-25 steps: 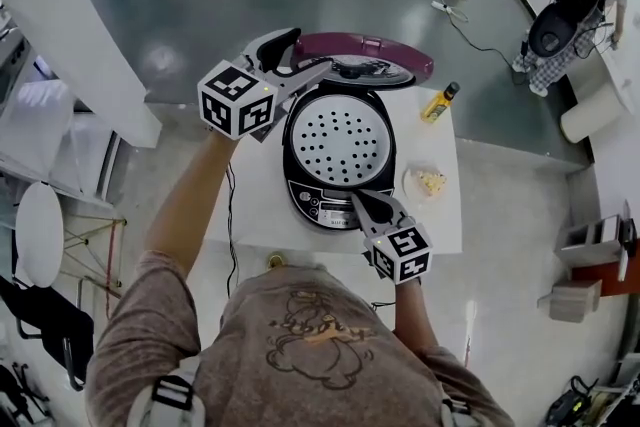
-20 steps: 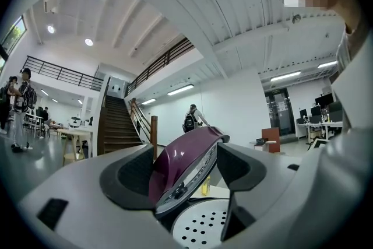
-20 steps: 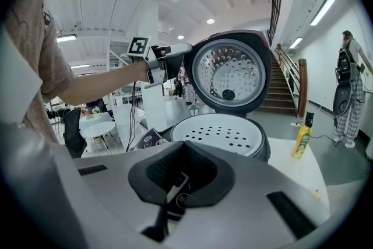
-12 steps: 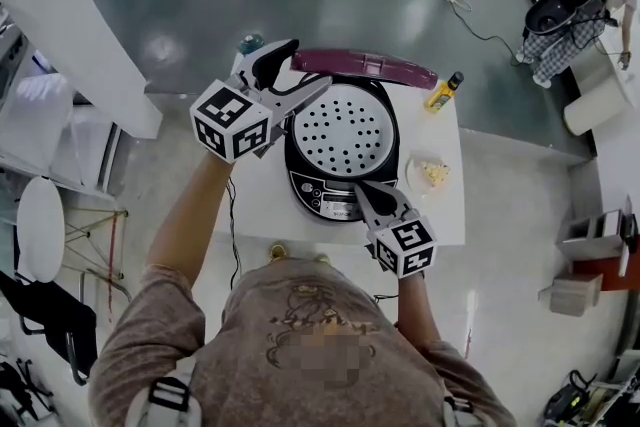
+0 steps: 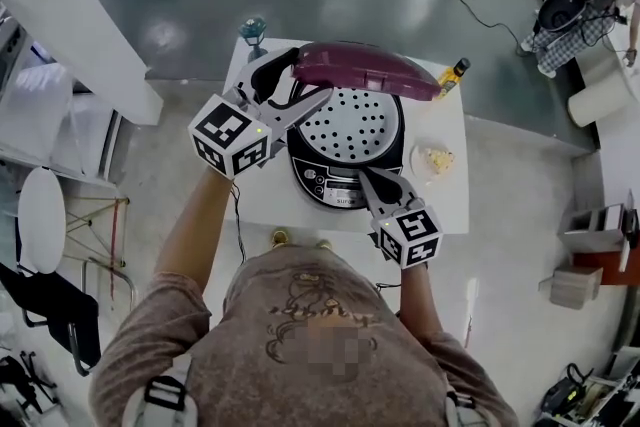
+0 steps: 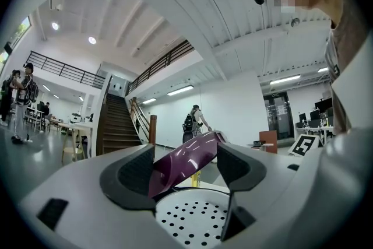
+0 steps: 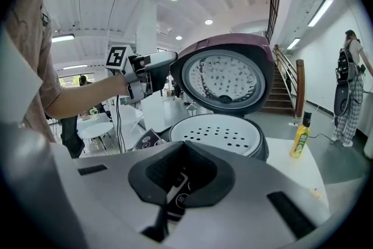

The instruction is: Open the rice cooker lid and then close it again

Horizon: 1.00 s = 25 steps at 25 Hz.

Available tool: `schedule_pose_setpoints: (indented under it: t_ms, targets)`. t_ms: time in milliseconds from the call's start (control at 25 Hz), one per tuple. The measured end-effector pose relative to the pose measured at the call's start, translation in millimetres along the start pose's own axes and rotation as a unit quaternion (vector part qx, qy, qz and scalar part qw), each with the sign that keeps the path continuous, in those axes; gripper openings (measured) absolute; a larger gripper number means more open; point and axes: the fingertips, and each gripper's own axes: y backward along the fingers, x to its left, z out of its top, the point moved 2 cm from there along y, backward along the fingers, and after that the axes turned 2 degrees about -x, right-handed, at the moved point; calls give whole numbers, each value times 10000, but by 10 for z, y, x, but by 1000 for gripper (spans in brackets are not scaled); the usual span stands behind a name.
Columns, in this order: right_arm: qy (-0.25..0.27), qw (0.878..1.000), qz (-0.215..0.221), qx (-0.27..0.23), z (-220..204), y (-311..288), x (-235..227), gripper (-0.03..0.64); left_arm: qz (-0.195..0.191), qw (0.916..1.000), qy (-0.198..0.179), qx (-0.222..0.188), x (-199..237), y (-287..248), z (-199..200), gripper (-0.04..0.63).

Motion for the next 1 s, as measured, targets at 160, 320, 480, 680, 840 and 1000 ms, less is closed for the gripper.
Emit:
schedule_pose_setpoints:
  t_ms: [160,320,480,680,840,1000]
  targets:
    - [-13,10000,-16,-20,-5,-3,-9,4,44,10000,58,6,-71,61,-93,336]
    - [-19,10000,-36,-46,3,8,-11,5,68,9998,173,15,-135,120,-160,336]
    - [-41,9999,-58,-88,-4,21,-18,5,86,9996,271,69,-206,181,-252,336]
    - [-36,9999,-66,-87,-3,47,-13,3,116,9989,429,124,-292,249,-349,336]
    - [-46,10000,-58,-52,2,36,0,4,124,9984,517,195,-323,305,-431,336]
    - [-68,10000,14,-43,24,77,28,5,110,9979,547,315,-375,349,-535,336]
